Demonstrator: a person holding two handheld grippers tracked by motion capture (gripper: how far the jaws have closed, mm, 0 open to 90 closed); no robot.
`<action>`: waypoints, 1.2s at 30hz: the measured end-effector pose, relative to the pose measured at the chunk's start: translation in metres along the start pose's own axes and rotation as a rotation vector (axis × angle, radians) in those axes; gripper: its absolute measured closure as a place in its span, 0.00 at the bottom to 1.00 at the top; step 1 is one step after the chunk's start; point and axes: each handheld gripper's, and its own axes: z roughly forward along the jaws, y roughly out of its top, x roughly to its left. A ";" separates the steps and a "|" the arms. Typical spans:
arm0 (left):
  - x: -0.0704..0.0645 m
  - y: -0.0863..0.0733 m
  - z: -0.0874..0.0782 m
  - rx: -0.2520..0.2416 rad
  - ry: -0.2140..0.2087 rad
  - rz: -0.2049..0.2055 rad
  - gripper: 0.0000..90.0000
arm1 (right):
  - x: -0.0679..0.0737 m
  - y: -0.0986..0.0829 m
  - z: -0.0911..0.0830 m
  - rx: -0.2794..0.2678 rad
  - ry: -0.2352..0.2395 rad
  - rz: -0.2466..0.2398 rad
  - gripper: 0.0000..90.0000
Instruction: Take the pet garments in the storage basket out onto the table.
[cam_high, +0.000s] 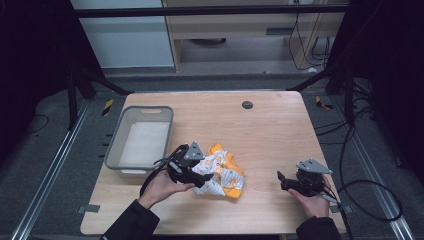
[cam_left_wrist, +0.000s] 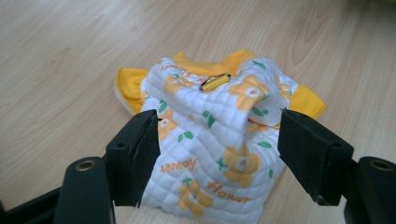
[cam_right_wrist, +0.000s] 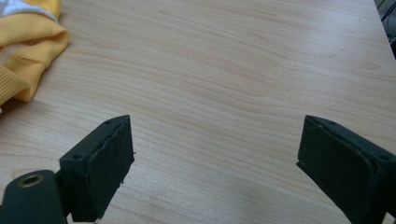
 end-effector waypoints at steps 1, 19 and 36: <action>0.000 -0.001 -0.001 -0.009 0.006 -0.006 0.32 | 0.000 0.000 0.000 0.000 0.001 0.002 0.12; 0.006 -0.049 -0.024 -0.163 0.142 -0.161 0.30 | 0.001 -0.001 0.000 0.001 0.000 -0.005 0.11; 0.004 -0.119 -0.050 -0.220 0.228 -0.272 0.29 | 0.002 -0.001 -0.001 0.003 0.002 -0.004 0.11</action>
